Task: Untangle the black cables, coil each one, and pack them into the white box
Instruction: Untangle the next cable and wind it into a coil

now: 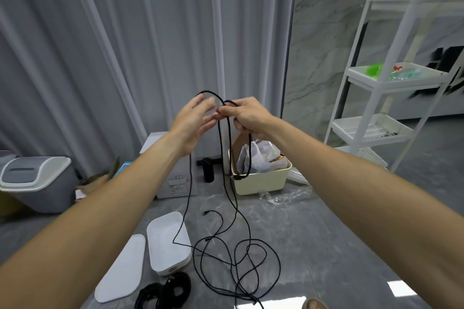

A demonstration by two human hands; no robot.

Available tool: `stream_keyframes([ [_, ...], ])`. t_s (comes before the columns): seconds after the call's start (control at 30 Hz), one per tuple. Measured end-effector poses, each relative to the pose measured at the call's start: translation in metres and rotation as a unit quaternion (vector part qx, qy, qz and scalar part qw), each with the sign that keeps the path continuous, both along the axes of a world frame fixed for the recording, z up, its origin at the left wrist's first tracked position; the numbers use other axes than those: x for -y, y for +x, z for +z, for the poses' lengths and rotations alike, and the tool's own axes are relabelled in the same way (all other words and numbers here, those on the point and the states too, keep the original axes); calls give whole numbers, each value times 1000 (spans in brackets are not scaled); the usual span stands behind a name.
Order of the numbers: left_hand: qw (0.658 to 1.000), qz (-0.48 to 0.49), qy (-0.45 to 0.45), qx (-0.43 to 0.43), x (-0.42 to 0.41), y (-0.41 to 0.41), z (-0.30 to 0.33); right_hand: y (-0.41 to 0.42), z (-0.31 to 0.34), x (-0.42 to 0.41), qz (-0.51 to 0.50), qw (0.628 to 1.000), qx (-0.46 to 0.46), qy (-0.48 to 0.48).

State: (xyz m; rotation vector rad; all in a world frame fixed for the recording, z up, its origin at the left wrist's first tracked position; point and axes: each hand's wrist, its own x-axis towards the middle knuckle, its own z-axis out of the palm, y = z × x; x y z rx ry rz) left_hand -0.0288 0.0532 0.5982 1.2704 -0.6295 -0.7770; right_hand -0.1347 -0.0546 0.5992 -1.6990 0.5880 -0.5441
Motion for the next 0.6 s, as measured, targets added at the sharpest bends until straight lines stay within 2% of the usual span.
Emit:
stream_keyframes([
  [0.27, 999, 8, 47, 14, 4, -2, -6, 3, 0, -6, 36, 999, -26, -28],
  [0.4, 997, -17, 52, 59, 3, 3, -12, 0, -12, -7, 49, 998, -36, -16],
  [0.6, 999, 15, 23, 18, 1, 6, -11, -13, -29, -5, 70, 996, -53, 14],
])
